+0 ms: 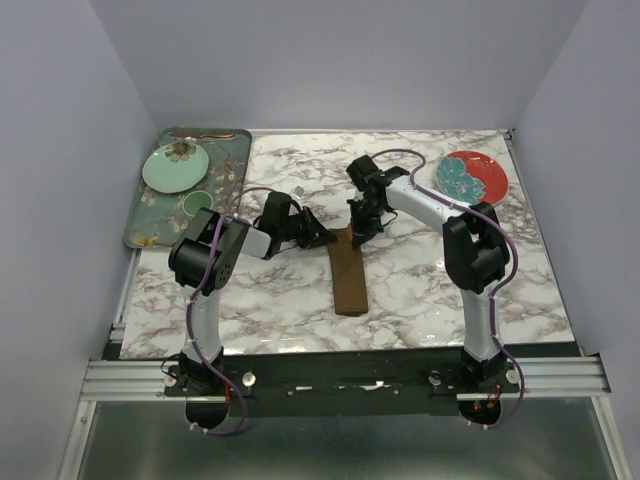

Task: Fold the napkin into a case and place the utensils inside
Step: Insert the spoon into the folded napkin.

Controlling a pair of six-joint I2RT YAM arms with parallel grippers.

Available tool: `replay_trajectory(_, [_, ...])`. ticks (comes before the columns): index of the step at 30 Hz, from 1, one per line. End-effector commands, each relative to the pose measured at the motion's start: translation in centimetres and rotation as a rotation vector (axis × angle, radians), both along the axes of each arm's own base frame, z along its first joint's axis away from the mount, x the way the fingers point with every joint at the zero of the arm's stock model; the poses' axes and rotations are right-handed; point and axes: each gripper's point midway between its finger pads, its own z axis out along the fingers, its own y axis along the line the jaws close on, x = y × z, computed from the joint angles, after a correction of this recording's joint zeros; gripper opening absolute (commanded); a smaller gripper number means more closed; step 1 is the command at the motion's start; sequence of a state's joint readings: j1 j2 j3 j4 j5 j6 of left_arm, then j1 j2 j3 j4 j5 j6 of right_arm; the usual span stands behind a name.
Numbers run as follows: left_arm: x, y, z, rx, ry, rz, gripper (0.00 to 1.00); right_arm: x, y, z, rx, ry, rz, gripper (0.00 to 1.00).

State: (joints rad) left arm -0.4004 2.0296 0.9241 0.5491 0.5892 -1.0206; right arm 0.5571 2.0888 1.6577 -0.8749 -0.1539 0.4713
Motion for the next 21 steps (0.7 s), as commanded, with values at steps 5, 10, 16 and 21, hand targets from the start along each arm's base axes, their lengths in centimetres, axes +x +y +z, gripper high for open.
replay_trajectory(5, [0.9,0.3,-0.5,0.018,-0.024,0.023,0.16,-1.3,-0.1,-0.1,-0.003,0.047,-0.011,0.11])
replay_trajectory(10, [1.1,0.2,-0.4,0.020,-0.034,0.021,0.18,-1.3,-0.2,0.1,-0.013,0.048,-0.021,0.27])
replay_trajectory(16, [1.6,0.3,0.3,0.020,-0.060,0.018,0.23,0.1,0.4,2.7,0.020,-0.030,0.011,0.41])
replay_trajectory(21, [1.8,0.5,1.6,0.026,-0.098,0.007,0.57,2.2,-0.2,7.8,0.027,-0.216,0.136,0.46])
